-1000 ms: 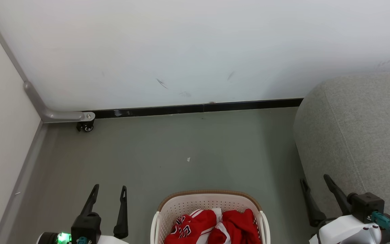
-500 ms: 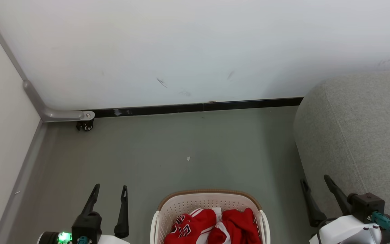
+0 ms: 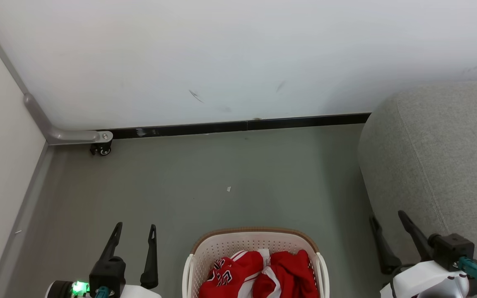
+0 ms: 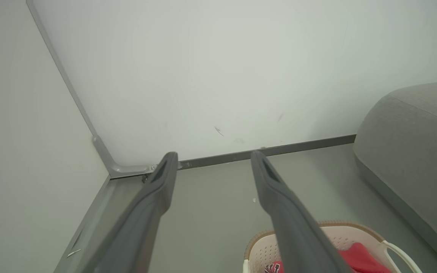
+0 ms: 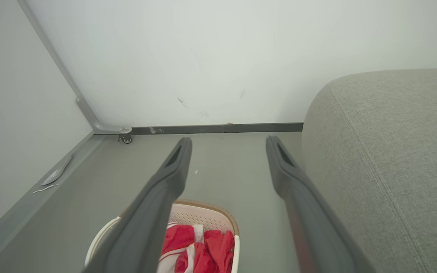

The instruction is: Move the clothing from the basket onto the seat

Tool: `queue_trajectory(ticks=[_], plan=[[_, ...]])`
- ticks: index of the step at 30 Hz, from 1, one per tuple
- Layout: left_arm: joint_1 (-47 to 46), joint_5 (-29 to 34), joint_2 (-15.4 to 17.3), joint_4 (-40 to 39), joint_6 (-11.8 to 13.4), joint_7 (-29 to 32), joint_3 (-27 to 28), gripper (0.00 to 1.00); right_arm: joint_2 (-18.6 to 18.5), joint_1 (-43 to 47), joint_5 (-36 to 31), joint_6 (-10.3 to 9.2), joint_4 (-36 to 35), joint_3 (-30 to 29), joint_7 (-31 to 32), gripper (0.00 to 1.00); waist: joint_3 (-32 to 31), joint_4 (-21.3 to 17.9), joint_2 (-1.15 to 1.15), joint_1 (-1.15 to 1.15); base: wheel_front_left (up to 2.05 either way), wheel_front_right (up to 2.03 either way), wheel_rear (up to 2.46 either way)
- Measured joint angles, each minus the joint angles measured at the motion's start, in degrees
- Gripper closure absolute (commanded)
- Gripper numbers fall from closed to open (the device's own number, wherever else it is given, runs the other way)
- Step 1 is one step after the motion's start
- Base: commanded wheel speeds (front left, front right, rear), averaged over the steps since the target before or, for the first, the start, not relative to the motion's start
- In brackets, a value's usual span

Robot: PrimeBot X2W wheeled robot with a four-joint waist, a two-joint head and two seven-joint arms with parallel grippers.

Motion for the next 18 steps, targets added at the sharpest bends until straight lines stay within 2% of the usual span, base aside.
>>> queue_trajectory(ticks=[18], plan=[[-4.69,3.36,0.23,3.58,-2.11,0.00,-3.66,0.00,-0.01,-0.15,-0.40,0.00,-4.71,-3.08,-0.10,0.00,4.17,-1.69,0.00,0.00,0.00,0.00,0.00]])
